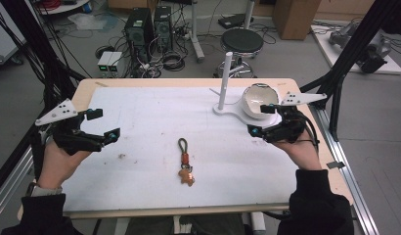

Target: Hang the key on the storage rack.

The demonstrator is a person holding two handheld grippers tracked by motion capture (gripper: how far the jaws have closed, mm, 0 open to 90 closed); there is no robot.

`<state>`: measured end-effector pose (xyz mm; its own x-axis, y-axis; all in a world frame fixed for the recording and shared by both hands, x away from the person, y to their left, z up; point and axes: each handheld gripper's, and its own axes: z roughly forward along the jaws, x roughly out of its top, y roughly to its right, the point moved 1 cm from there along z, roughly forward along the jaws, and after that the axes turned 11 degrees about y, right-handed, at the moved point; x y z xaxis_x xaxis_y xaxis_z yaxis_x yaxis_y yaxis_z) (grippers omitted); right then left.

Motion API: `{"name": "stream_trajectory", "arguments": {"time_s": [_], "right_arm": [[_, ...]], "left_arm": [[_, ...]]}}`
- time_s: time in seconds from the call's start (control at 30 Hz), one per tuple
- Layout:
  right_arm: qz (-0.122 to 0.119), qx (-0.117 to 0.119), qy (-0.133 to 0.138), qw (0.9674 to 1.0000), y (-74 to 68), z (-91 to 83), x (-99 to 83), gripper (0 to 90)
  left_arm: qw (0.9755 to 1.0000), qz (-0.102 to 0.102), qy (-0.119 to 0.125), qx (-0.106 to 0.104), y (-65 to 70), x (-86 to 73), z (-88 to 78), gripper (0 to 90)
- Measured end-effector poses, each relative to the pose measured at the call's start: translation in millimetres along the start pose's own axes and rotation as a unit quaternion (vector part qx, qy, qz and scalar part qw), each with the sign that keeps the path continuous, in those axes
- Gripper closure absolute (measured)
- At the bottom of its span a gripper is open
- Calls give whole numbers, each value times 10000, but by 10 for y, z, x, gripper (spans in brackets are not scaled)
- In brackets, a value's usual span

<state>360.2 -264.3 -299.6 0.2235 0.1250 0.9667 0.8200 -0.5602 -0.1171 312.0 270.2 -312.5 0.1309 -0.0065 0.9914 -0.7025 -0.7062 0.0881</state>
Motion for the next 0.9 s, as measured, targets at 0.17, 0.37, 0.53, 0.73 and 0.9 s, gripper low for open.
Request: {"name": "stream_trajectory", "arguments": {"time_s": [0.17,0.37,0.53,0.73,0.9], "right_arm": [[224,-313,55,9992,13,292,23,14],[287,-122,-15,9995,-25,628,27,14],[308,180,-329,9988,-101,985,23,15],[254,308,-448,9982,-156,1253,35,14],[24,114,-773,9969,-215,1445,-59,15]], "left_arm": [[9999,-111,-26,54,-63,-25,1,17],[9998,-156,-80,45,-75,-32,78,17],[9997,-191,-120,-64,-76,-32,166,17],[9997,-157,-196,-82,-65,-41,227,17],[9997,-170,-186,-54,-53,-43,225,17]]}}
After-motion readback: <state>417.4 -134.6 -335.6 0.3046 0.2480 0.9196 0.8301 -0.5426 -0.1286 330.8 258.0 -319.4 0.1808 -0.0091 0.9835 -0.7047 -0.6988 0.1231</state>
